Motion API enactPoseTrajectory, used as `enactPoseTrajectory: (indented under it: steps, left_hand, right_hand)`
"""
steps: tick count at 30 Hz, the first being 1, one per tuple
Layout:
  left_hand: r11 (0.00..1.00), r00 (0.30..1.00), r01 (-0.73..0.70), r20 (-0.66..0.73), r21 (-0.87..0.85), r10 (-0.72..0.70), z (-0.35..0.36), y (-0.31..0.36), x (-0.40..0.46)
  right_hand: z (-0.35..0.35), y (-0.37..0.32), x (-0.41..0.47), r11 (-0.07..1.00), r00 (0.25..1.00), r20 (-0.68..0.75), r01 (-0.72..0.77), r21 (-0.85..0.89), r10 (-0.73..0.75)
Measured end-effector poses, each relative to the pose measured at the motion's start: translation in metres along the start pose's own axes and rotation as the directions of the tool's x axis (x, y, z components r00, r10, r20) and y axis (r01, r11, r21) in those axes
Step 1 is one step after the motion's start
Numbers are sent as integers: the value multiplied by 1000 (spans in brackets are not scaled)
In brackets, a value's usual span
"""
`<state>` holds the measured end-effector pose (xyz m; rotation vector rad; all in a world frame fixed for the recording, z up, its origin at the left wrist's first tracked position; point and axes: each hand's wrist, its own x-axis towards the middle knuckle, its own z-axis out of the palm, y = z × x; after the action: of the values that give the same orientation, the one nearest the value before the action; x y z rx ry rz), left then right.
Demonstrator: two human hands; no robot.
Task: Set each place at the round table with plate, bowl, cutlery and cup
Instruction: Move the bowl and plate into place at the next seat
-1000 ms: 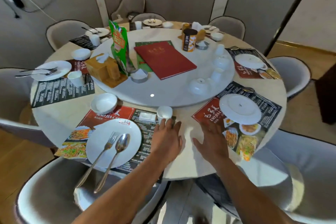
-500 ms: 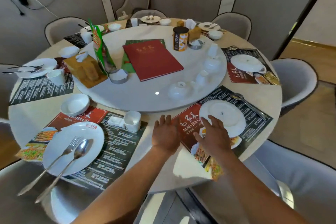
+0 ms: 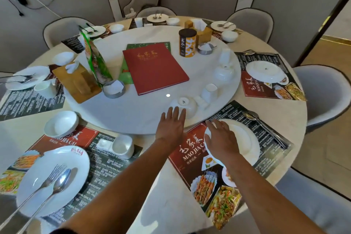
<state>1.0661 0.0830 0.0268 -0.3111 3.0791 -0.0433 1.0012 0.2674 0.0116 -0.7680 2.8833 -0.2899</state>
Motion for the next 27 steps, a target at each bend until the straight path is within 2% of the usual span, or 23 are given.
enactPoseTrajectory:
  steps: [10,13,16,21,27]
  left_hand:
    - [992,991,-110,77,55,106,16,-14,62]
    - [996,996,-90,-17,-27,90,28,-10,58]
    - [993,982,-113,-156,-16,109,41,-2,49]
    - [984,972,-158,-160,81,169,42,1,40]
    - [969,935,-173,-281,179,219,34,-6,20]
  right_hand:
    - [3,8,69,999,1000,14,-14,49,14]
    - [10,7,72,992,999,23,-42,118,39]
    - [12,8,75,989,999,-6,-38,145,39]
    - [9,11,75,993,1000,-15,-12,116,14]
    - [9,10,51,997,998,-50,-27,66,30]
